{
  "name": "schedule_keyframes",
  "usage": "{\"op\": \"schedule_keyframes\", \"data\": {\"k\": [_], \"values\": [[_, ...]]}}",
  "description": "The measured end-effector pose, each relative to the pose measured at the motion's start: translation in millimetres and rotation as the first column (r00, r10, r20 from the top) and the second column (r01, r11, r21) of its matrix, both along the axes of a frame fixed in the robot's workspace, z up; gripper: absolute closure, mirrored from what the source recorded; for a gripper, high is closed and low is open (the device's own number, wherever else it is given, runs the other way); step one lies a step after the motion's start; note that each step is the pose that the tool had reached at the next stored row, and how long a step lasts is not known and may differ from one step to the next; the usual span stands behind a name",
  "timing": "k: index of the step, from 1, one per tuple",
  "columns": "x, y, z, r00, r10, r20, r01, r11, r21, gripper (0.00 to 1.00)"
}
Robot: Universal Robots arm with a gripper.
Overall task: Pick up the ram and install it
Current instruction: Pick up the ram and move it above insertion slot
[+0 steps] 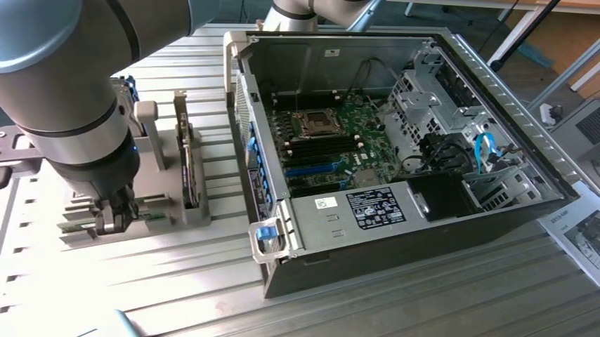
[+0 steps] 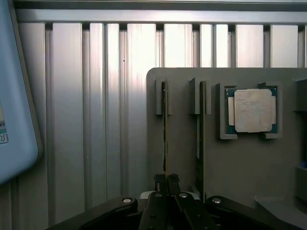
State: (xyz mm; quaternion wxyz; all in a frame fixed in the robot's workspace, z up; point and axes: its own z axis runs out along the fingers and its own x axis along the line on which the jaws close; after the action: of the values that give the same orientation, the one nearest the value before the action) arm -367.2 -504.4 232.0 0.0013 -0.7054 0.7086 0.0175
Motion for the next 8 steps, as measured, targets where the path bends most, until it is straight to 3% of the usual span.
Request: {"op": "schedule_keyframes", "data": {"k": [8], "values": [[0.0, 0.0, 18.1, 1.0, 0.0, -0.0001, 0.0, 1.0, -0.0001, 0.88]]}}
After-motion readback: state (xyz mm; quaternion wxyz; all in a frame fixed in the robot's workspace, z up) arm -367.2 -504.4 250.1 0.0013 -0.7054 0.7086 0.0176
